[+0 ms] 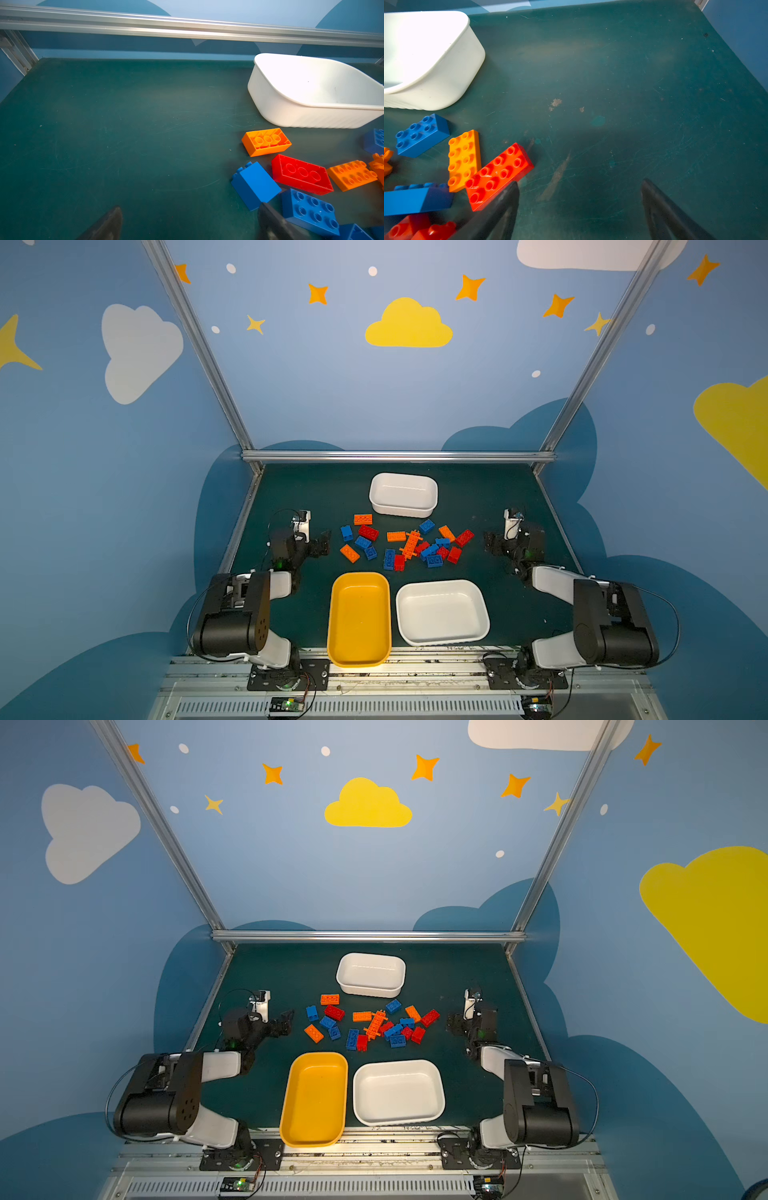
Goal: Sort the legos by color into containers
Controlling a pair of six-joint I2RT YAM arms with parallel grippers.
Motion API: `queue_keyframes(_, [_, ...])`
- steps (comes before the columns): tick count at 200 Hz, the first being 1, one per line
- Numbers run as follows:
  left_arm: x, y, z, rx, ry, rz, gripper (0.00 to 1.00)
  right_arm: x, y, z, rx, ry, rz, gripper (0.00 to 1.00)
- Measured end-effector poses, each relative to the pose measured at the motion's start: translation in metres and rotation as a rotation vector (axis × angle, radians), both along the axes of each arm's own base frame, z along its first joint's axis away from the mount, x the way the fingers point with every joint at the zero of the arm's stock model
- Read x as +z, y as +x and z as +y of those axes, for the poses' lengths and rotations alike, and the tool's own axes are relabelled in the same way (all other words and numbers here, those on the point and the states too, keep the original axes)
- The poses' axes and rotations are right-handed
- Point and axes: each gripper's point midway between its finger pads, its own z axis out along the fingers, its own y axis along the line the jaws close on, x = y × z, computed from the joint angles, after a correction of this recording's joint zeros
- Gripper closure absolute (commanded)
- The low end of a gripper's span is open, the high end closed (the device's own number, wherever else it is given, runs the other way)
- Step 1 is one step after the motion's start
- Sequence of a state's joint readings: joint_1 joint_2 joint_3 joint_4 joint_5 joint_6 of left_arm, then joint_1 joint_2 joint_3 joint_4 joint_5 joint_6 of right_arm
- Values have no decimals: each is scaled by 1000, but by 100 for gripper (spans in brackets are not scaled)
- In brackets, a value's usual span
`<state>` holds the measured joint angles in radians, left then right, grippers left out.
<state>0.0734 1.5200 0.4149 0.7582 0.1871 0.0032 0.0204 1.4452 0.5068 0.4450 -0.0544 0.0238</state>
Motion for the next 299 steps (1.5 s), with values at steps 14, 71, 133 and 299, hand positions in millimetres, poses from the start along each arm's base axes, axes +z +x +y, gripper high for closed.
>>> queue_keyframes(14, [0,0,0,0,0,0,0,0,0,0,0,0,0,10])
queue_keyframes(71, [0,0,0,0,0,0,0,0,0,0,0,0,0,10])
queue_keyframes(133, [0,0,0,0,0,0,0,0,0,0,0,0,0,10])
queue_keyframes(299, [95,7,-41,127,-103,223,0,114,-26,49,240,100,-91,10])
